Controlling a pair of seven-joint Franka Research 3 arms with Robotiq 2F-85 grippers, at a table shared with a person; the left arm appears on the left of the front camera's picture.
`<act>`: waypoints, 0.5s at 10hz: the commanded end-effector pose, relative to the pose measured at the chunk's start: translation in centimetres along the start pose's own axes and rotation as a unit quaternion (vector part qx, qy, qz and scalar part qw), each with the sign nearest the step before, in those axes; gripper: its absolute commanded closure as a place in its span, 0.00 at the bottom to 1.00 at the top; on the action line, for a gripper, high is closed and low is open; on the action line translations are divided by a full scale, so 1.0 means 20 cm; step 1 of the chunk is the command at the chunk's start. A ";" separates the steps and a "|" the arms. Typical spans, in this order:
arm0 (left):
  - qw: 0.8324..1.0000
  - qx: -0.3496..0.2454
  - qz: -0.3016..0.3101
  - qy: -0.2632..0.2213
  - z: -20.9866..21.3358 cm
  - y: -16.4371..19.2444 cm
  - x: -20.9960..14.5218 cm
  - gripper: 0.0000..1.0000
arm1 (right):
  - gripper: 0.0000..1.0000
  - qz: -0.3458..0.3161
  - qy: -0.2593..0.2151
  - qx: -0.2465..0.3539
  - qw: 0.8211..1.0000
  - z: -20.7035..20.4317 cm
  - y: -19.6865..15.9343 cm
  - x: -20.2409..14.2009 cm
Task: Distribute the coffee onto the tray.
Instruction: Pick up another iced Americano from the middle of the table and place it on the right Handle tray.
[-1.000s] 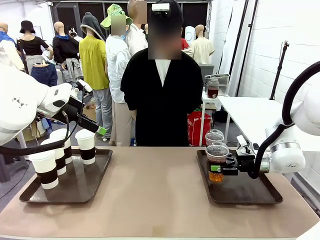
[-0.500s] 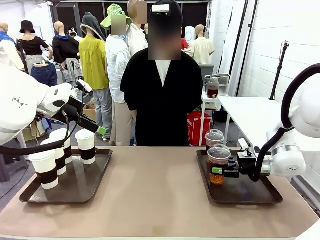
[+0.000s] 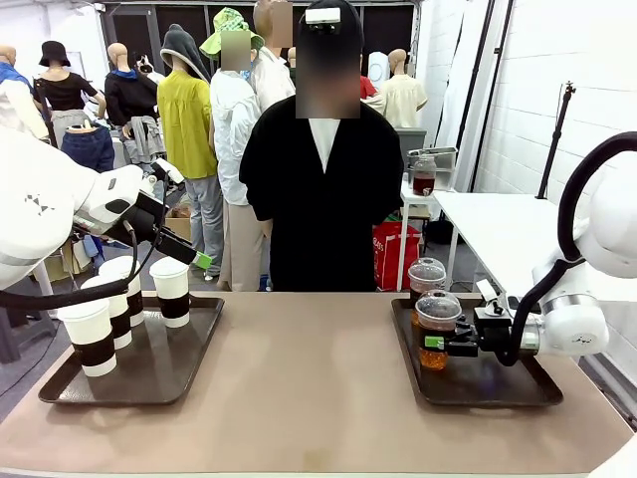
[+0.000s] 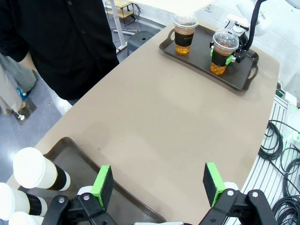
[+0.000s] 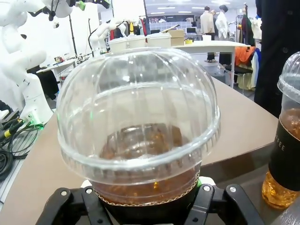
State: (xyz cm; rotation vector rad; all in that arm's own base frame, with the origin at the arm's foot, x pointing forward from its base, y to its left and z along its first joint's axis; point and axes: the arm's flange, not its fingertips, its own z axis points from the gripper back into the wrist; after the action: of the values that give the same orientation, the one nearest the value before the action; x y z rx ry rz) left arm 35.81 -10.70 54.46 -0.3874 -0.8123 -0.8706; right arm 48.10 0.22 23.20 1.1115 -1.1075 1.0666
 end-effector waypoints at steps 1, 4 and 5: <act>1.000 -0.003 0.002 0.001 0.00 0.00 -0.01 0.00 | 0.34 -0.021 -0.006 -0.008 1.000 0.01 -0.03 0.01; 1.000 -0.003 0.002 0.001 0.00 0.00 -0.01 0.00 | 0.00 -0.036 0.007 -0.011 0.999 0.01 -0.02 0.01; 1.000 -0.003 0.002 0.001 0.00 0.00 -0.01 0.00 | 0.00 -0.038 0.009 -0.014 0.999 0.02 -0.01 0.01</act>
State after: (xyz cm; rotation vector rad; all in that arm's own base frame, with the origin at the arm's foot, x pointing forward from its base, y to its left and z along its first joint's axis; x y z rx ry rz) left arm 35.81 -10.70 54.46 -0.3874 -0.8123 -0.8706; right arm 48.18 -0.01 23.13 1.1242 -1.0720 1.0228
